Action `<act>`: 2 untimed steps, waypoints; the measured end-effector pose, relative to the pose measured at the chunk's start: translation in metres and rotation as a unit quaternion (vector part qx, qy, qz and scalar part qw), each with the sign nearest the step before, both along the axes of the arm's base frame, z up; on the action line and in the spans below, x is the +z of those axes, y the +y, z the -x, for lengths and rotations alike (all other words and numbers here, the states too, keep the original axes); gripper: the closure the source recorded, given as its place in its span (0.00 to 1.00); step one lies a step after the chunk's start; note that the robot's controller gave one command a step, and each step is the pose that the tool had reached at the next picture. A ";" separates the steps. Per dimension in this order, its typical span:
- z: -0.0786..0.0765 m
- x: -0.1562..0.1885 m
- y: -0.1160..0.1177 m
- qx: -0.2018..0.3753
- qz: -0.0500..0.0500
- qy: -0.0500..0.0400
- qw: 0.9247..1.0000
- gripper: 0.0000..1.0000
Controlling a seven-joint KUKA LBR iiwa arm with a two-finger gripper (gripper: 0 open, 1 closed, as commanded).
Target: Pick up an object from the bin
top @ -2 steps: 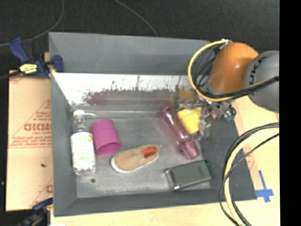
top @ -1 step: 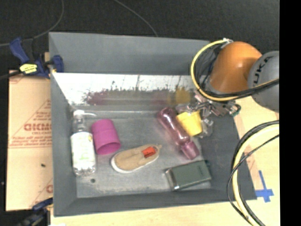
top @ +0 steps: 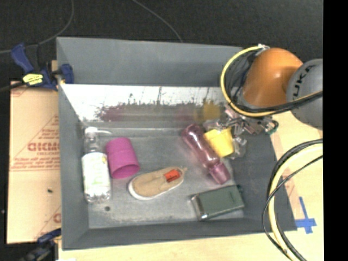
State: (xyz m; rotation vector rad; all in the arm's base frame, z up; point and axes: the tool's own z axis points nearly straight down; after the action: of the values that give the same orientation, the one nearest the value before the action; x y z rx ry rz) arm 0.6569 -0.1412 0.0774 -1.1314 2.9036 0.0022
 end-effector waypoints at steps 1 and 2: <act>0.002 0.017 0.003 0.003 0.000 -0.004 1.000 1.00; 0.002 0.022 -0.004 0.014 0.001 -0.003 1.000 1.00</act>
Offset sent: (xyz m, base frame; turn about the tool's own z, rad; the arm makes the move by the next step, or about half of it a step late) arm -0.0028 -0.0068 0.0238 -0.0377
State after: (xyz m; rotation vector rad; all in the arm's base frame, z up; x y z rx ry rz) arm 0.6551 -0.1455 0.0995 -1.1691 2.8829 -0.0029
